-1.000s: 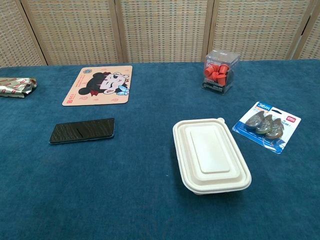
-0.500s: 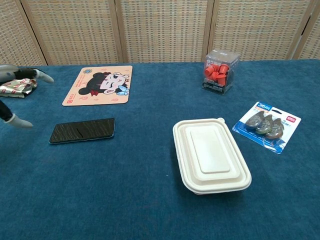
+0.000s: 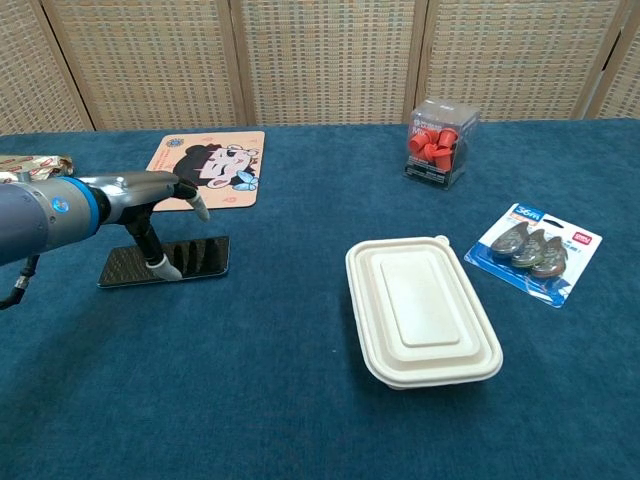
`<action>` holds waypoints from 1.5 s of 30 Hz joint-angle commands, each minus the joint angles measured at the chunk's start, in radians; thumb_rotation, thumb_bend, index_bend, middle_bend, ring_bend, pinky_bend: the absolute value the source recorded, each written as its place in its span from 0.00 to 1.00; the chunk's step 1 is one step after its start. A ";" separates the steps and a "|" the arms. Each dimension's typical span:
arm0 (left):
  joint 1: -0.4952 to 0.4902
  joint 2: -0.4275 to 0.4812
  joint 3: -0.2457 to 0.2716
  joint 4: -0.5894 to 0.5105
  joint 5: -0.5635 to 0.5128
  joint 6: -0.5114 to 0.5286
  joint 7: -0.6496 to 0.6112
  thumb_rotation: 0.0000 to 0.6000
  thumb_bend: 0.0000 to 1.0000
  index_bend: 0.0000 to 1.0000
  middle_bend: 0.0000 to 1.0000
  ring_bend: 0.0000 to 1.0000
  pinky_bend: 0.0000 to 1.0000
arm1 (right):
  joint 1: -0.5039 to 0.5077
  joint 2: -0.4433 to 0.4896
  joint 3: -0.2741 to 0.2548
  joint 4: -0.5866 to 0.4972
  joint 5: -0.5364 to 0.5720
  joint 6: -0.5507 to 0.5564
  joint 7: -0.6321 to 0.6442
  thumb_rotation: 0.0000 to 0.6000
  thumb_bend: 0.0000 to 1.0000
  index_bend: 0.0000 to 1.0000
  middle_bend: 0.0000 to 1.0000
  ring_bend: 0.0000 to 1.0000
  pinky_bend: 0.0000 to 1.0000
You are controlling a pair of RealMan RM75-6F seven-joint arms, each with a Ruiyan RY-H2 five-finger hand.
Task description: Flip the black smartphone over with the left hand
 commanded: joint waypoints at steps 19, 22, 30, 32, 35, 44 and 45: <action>-0.102 -0.137 -0.037 0.131 -0.175 0.037 0.046 1.00 0.09 0.23 0.00 0.00 0.00 | 0.000 0.003 0.004 0.005 0.009 0.002 0.005 1.00 0.00 0.00 0.00 0.00 0.00; -0.108 -0.155 -0.037 0.150 -0.188 0.046 0.054 1.00 0.10 0.24 0.00 0.00 0.00 | 0.001 0.002 0.006 0.009 0.018 -0.004 0.010 1.00 0.00 0.00 0.00 0.00 0.00; -0.119 -0.168 -0.047 0.168 -0.227 0.035 0.071 1.00 0.12 0.28 0.00 0.00 0.00 | 0.004 0.001 0.009 0.013 0.021 -0.005 0.012 1.00 0.00 0.00 0.00 0.00 0.00; -0.122 -0.171 -0.044 0.173 -0.236 0.036 0.081 1.00 0.13 0.34 0.00 0.00 0.00 | 0.004 0.001 0.010 0.014 0.023 -0.005 0.014 1.00 0.00 0.00 0.00 0.00 0.00; -0.125 -0.176 -0.039 0.178 -0.256 0.041 0.100 1.00 0.13 0.42 0.00 0.00 0.00 | 0.003 0.002 0.012 0.014 0.025 -0.003 0.016 1.00 0.00 0.00 0.00 0.00 0.00; -0.081 -0.122 -0.082 0.059 -0.153 0.042 -0.028 1.00 0.15 0.49 0.00 0.00 0.00 | 0.006 0.002 0.012 0.018 0.034 -0.017 0.023 1.00 0.00 0.00 0.00 0.00 0.00; -0.071 -0.107 -0.082 0.032 -0.132 0.039 -0.050 1.00 0.15 0.49 0.00 0.00 0.00 | 0.007 0.001 0.013 0.019 0.036 -0.018 0.023 1.00 0.00 0.00 0.00 0.00 0.00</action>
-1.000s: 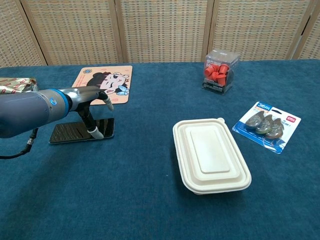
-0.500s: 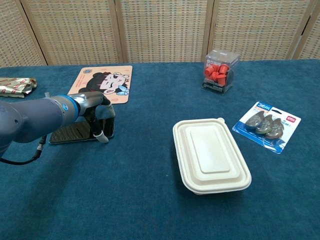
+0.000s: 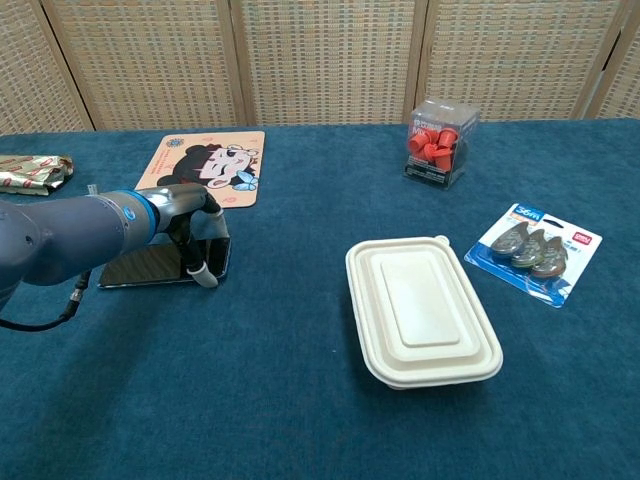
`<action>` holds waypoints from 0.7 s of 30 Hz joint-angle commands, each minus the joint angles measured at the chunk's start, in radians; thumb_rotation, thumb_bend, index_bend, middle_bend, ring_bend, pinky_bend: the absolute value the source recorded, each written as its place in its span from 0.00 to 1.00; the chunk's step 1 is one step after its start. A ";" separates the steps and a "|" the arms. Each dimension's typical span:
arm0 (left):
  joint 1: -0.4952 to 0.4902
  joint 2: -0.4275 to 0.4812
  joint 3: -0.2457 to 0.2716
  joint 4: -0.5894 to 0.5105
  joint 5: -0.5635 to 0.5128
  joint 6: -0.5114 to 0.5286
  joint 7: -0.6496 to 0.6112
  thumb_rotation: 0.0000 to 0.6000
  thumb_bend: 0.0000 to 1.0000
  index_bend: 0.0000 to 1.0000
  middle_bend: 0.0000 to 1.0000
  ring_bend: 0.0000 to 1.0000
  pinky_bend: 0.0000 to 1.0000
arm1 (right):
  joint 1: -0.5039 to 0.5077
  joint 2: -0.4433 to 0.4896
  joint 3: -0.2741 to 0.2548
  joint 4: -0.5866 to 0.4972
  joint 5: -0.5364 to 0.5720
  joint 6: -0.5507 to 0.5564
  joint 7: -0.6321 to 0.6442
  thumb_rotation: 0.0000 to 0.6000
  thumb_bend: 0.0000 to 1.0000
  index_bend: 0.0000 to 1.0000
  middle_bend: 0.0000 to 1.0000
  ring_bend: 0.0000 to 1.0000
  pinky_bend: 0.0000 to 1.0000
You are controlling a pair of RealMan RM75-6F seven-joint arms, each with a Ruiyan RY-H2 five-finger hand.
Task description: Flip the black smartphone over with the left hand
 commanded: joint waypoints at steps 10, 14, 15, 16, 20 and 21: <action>0.145 0.174 -0.059 -0.330 0.335 -0.073 -0.381 1.00 0.16 0.49 0.00 0.00 0.00 | 0.001 -0.001 0.003 0.002 0.012 -0.006 0.001 1.00 0.00 0.00 0.00 0.00 0.00; 0.202 0.205 -0.062 -0.372 0.484 -0.102 -0.547 1.00 0.17 0.49 0.00 0.00 0.00 | 0.002 -0.005 0.003 0.002 0.015 -0.008 -0.010 1.00 0.00 0.00 0.00 0.00 0.00; 0.214 0.207 -0.063 -0.375 0.509 -0.109 -0.587 1.00 0.18 0.49 0.00 0.00 0.00 | 0.002 -0.006 0.003 0.002 0.014 -0.007 -0.013 1.00 0.00 0.00 0.00 0.00 0.00; 0.224 0.209 -0.062 -0.373 0.536 -0.115 -0.622 1.00 0.18 0.49 0.00 0.00 0.00 | 0.002 -0.007 0.002 0.001 0.014 -0.007 -0.015 1.00 0.00 0.00 0.00 0.00 0.00; 0.266 0.188 -0.060 -0.335 0.654 -0.108 -0.774 1.00 0.17 0.49 0.00 0.00 0.00 | 0.004 -0.010 0.001 0.001 0.012 -0.009 -0.023 1.00 0.00 0.00 0.00 0.00 0.00; 0.280 0.178 -0.059 -0.319 0.693 -0.102 -0.828 1.00 0.17 0.49 0.00 0.00 0.00 | 0.004 -0.011 0.000 0.001 0.012 -0.011 -0.025 1.00 0.00 0.00 0.00 0.00 0.00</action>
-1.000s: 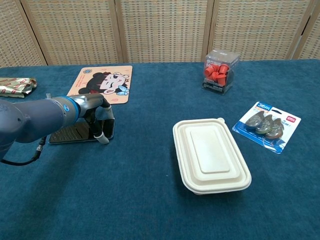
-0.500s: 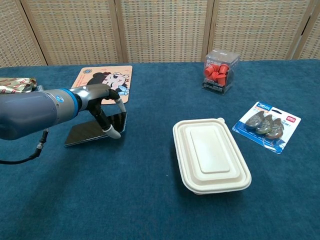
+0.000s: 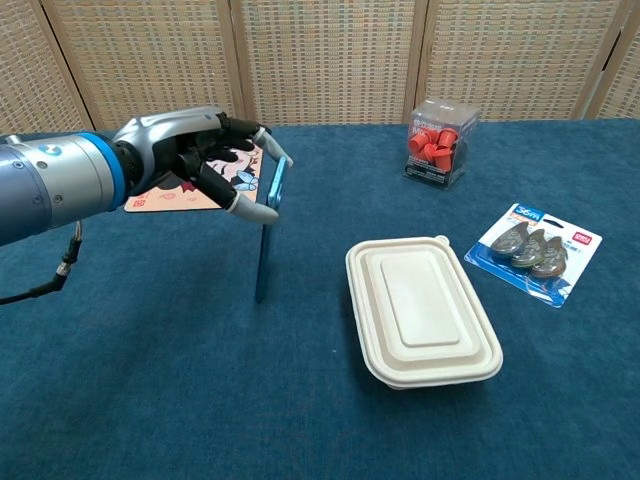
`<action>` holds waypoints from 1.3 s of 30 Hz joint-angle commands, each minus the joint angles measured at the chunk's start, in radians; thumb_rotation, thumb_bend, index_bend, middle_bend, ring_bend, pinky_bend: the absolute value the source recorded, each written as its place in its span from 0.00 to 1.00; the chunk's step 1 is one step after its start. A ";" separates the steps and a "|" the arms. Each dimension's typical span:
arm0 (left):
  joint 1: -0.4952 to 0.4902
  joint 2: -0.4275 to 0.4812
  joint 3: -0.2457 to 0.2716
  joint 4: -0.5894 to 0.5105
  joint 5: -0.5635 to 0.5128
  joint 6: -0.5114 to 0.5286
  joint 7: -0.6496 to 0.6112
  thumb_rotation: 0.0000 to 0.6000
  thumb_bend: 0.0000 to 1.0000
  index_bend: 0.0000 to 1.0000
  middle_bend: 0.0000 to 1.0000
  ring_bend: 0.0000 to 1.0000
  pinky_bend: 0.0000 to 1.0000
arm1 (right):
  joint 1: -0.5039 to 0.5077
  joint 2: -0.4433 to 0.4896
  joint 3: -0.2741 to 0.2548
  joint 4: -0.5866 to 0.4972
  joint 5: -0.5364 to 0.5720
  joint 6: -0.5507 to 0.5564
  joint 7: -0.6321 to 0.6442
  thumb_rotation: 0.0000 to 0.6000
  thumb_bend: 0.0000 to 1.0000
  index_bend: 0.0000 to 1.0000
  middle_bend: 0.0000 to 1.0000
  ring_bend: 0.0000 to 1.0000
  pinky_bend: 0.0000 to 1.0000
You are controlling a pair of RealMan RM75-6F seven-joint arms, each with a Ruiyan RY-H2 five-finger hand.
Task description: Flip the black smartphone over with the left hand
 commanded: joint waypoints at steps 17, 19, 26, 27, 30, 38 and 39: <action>0.165 -0.015 0.101 0.344 0.508 -0.018 -0.970 1.00 0.15 0.45 0.00 0.00 0.00 | 0.004 -0.015 -0.001 0.001 0.005 -0.006 -0.035 1.00 0.00 0.00 0.00 0.00 0.00; 0.175 -0.005 0.122 0.365 0.545 0.011 -1.010 1.00 0.12 0.34 0.00 0.00 0.00 | 0.004 -0.015 -0.001 0.001 0.006 -0.006 -0.035 1.00 0.00 0.00 0.00 0.00 0.00; 0.238 0.041 0.201 0.437 0.615 0.124 -1.077 1.00 0.06 0.02 0.00 0.00 0.00 | 0.003 -0.016 -0.005 -0.004 -0.003 -0.003 -0.042 1.00 0.00 0.00 0.00 0.00 0.00; 0.248 0.044 0.209 0.450 0.617 0.138 -1.079 1.00 0.05 0.00 0.00 0.00 0.00 | 0.003 -0.017 -0.006 -0.004 -0.005 -0.002 -0.043 1.00 0.00 0.00 0.00 0.00 0.00; 0.280 0.053 0.232 0.487 0.624 0.188 -1.080 1.00 0.03 0.00 0.00 0.00 0.00 | 0.002 -0.016 -0.008 -0.007 -0.008 0.000 -0.045 1.00 0.00 0.00 0.00 0.00 0.00; 0.351 0.150 0.268 0.454 0.680 0.357 -0.989 1.00 0.01 0.00 0.00 0.00 0.00 | 0.001 -0.017 -0.012 -0.013 -0.015 0.003 -0.055 1.00 0.00 0.00 0.00 0.00 0.00; 0.362 0.185 0.272 0.426 0.688 0.381 -0.925 1.00 0.00 0.00 0.00 0.00 0.00 | 0.001 -0.018 -0.013 -0.013 -0.017 0.004 -0.057 1.00 0.00 0.00 0.00 0.00 0.00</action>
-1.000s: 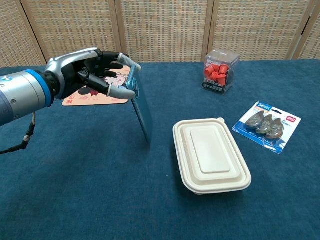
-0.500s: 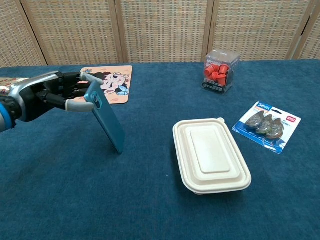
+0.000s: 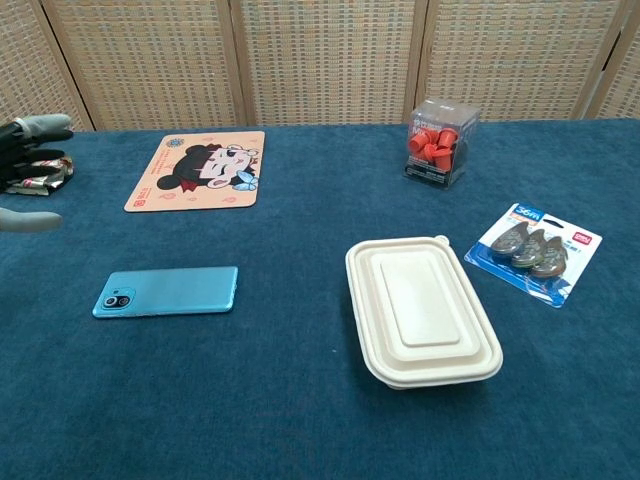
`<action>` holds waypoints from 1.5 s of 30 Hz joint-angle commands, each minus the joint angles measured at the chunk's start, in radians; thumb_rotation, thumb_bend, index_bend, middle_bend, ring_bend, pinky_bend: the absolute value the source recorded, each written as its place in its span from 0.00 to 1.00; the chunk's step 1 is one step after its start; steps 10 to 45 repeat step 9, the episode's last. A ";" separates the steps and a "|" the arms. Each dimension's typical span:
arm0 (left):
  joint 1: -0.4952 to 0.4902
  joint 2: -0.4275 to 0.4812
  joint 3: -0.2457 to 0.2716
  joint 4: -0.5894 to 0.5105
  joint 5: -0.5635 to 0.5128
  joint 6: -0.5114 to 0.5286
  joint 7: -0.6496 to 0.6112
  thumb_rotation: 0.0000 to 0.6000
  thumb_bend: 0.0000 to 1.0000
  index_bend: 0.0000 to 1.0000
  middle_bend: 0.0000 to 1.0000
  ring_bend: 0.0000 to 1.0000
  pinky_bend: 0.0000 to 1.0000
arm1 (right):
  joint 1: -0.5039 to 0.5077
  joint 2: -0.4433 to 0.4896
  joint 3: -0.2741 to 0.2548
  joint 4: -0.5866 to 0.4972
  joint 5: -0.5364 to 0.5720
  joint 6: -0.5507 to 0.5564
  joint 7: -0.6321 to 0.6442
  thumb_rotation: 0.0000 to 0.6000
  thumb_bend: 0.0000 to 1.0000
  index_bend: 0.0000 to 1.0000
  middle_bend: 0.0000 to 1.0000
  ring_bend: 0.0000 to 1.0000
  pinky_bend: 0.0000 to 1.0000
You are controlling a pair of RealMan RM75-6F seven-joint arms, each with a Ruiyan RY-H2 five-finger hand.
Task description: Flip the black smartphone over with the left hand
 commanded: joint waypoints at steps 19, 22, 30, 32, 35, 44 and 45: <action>0.126 0.301 0.016 -0.332 -0.075 0.133 0.715 1.00 0.00 0.00 0.00 0.00 0.00 | -0.002 -0.004 -0.004 -0.004 -0.010 0.007 -0.014 1.00 0.00 0.00 0.00 0.00 0.00; 0.126 0.301 0.016 -0.332 -0.075 0.133 0.715 1.00 0.00 0.00 0.00 0.00 0.00 | -0.002 -0.004 -0.004 -0.004 -0.010 0.007 -0.014 1.00 0.00 0.00 0.00 0.00 0.00; 0.126 0.301 0.016 -0.332 -0.075 0.133 0.715 1.00 0.00 0.00 0.00 0.00 0.00 | -0.002 -0.004 -0.004 -0.004 -0.010 0.007 -0.014 1.00 0.00 0.00 0.00 0.00 0.00; 0.126 0.301 0.016 -0.332 -0.075 0.133 0.715 1.00 0.00 0.00 0.00 0.00 0.00 | -0.002 -0.004 -0.004 -0.004 -0.010 0.007 -0.014 1.00 0.00 0.00 0.00 0.00 0.00; 0.126 0.301 0.016 -0.332 -0.075 0.133 0.715 1.00 0.00 0.00 0.00 0.00 0.00 | -0.002 -0.004 -0.004 -0.004 -0.010 0.007 -0.014 1.00 0.00 0.00 0.00 0.00 0.00; 0.126 0.301 0.016 -0.332 -0.075 0.133 0.715 1.00 0.00 0.00 0.00 0.00 0.00 | -0.002 -0.004 -0.004 -0.004 -0.010 0.007 -0.014 1.00 0.00 0.00 0.00 0.00 0.00; 0.126 0.301 0.016 -0.332 -0.075 0.133 0.715 1.00 0.00 0.00 0.00 0.00 0.00 | -0.002 -0.004 -0.004 -0.004 -0.010 0.007 -0.014 1.00 0.00 0.00 0.00 0.00 0.00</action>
